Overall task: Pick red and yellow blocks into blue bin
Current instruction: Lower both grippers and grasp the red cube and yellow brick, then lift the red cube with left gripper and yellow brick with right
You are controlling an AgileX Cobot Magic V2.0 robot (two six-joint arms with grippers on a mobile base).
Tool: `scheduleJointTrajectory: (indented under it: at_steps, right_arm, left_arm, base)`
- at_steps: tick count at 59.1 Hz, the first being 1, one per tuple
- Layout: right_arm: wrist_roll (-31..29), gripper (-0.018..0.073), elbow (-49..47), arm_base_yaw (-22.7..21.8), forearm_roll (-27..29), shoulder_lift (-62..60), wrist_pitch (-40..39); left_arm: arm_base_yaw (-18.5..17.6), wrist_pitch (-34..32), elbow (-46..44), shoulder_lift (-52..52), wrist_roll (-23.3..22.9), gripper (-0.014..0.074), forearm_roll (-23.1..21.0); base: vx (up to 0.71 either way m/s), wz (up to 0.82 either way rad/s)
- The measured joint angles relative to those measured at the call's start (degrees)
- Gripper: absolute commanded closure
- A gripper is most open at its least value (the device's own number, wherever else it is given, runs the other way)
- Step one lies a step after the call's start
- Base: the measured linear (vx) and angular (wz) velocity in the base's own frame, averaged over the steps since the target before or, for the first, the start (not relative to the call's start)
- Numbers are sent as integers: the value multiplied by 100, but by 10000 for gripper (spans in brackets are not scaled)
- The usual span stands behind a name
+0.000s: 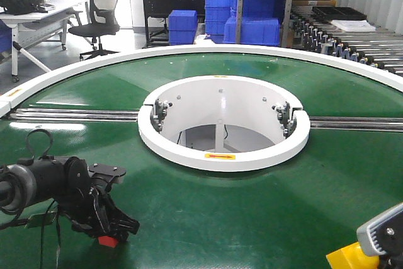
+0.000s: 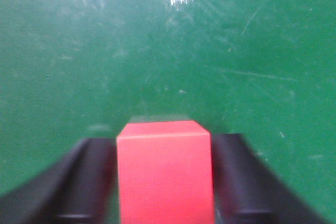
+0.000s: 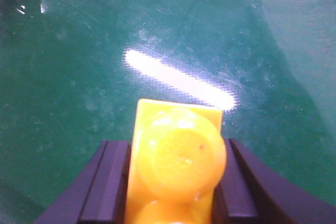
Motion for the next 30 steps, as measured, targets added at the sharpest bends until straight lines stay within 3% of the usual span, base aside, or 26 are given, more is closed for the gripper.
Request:
scheduleJointTrajectory:
  at_steps: [14,30]
  right_arm:
    - [0,315,0,0,-2,0,0]
    - [0,315,0,0,-2,0,2]
  left_arm:
    - [0,259,-10,-303,0,280,0]
    - [0,615,179,-1823,-26,280,-288]
  base:
    - [0,0]
    - [0,0]
